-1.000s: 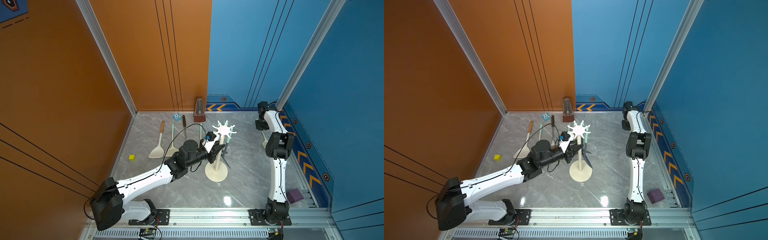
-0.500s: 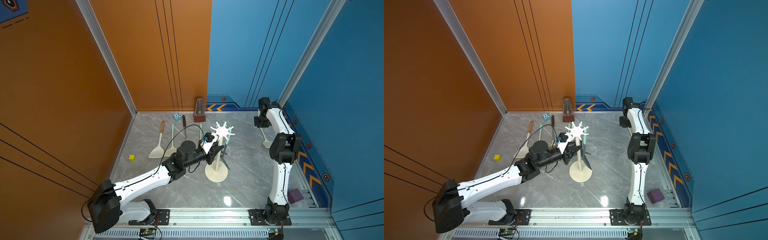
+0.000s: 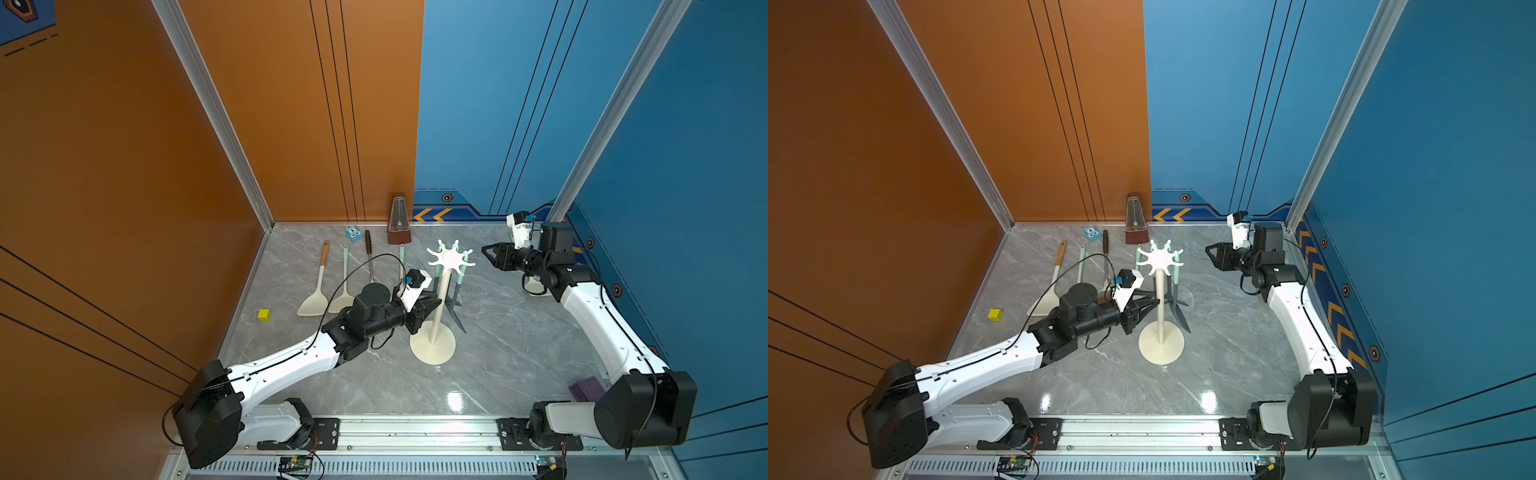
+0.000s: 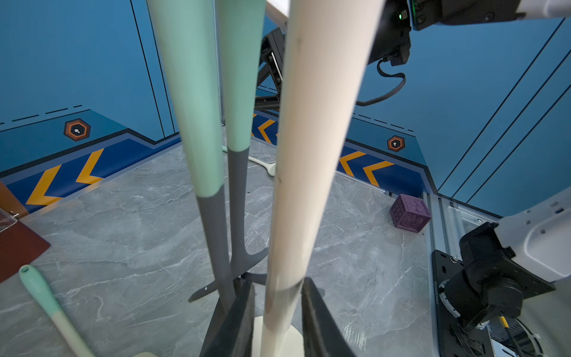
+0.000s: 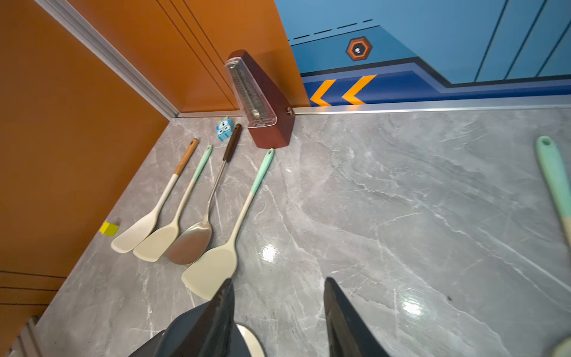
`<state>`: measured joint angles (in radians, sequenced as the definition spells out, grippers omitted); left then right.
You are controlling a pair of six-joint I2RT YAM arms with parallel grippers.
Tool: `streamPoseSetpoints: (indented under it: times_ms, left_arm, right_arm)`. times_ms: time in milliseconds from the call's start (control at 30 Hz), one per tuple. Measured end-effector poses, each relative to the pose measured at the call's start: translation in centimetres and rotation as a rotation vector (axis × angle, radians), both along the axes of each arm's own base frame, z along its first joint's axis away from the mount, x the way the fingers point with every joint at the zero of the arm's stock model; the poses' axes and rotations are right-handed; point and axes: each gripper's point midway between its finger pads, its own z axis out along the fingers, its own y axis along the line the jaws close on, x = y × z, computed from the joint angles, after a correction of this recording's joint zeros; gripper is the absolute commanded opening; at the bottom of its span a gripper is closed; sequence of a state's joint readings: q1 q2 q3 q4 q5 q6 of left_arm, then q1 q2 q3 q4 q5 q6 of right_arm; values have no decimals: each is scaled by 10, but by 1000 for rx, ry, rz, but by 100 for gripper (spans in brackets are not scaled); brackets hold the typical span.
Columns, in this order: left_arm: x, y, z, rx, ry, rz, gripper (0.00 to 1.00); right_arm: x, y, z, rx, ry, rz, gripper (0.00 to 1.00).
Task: Take the spatula off the kitchen utensil rack
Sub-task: Take off the spatula from the rack.
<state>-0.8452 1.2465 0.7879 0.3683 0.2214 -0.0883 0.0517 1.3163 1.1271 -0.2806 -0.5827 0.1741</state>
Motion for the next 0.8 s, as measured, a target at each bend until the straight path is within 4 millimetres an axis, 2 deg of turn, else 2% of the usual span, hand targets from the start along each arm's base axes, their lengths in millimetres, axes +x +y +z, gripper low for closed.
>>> streamPoseSetpoints:
  times_ms: [100, 200, 300, 400, 667, 800]
  left_arm:
    - [0, -2, -4, 2, 17, -8, 37]
    - [-2, -3, -5, 0, 26, -18, 46]
    - [-3, -3, -4, -4, 26, -22, 47]
    - [-2, -4, -1, -14, 21, -20, 48]
    - [8, -10, -5, -71, 38, 10, 48]
    - [13, -14, -8, -88, 45, 19, 46]
  right_arm:
    - [-18, 7, 4, 41, -28, 46, 50]
    - [-37, 8, 22, 72, -88, 73, 50]
    - [-52, 10, 43, 97, -151, 101, 50]
    - [-65, 15, 55, 121, -184, 141, 52]
    - [-92, 33, 67, 191, -201, 296, 58]
    - [-102, 39, 63, 210, -192, 355, 58]
